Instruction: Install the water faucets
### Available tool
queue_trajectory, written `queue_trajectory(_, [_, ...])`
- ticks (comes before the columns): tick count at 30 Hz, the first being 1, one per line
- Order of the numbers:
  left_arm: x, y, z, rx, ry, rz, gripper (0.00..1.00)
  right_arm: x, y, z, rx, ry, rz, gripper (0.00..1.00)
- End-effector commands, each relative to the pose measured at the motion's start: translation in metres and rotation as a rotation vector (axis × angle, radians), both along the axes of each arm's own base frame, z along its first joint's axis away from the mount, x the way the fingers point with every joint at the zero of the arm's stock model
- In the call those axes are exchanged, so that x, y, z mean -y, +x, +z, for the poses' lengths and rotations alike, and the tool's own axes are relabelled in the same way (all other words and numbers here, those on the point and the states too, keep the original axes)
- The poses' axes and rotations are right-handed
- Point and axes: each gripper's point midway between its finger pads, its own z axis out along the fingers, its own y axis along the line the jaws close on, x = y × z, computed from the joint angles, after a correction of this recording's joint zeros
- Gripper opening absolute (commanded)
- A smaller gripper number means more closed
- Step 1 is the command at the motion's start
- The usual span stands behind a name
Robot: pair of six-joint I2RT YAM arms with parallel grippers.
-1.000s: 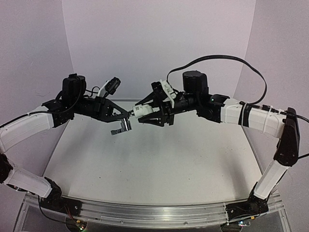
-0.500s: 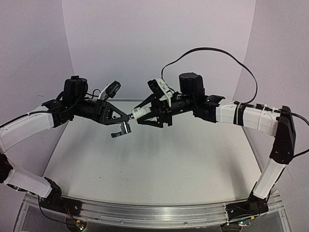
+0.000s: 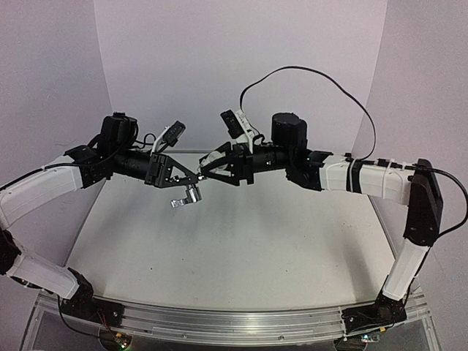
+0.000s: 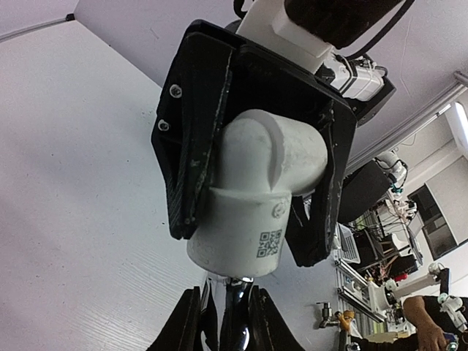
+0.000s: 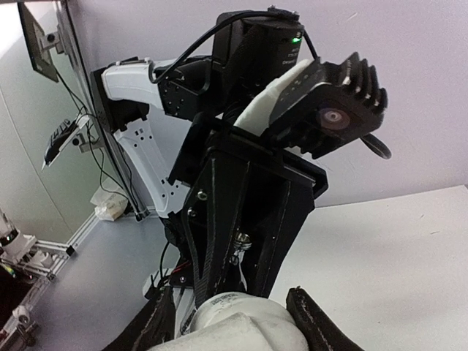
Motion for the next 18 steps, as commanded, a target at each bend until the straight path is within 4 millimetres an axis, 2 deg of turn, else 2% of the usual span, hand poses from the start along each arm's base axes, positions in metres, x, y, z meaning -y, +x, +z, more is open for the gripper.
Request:
queue_trajectory(1, [0.001,0.023,0.04,0.206,-0.07,0.111,0.0,-0.015,-0.031,0.015,-0.138,0.13,-0.026,0.0])
queue_trajectory(3, [-0.003,0.029,0.047,0.244,-0.101,0.169,0.0,-0.015,-0.03,0.021,-0.169,0.203,-0.074,0.0])
queue_trajectory(10, [-0.021,0.048,0.057,0.314,-0.144,0.374,0.0,-0.022,-0.004,0.022,-0.364,0.342,-0.352,0.0])
queue_trajectory(14, [-0.023,0.06,0.048,0.318,-0.121,0.432,0.0,-0.02,0.021,0.018,-0.492,0.393,-0.496,0.0])
queue_trajectory(16, [-0.024,0.067,0.04,0.302,-0.101,0.46,0.0,-0.013,0.04,0.01,-0.546,0.381,-0.617,0.0])
queue_trajectory(18, [-0.023,0.07,0.03,0.28,-0.083,0.468,0.0,-0.012,0.049,0.001,-0.579,0.342,-0.684,0.0])
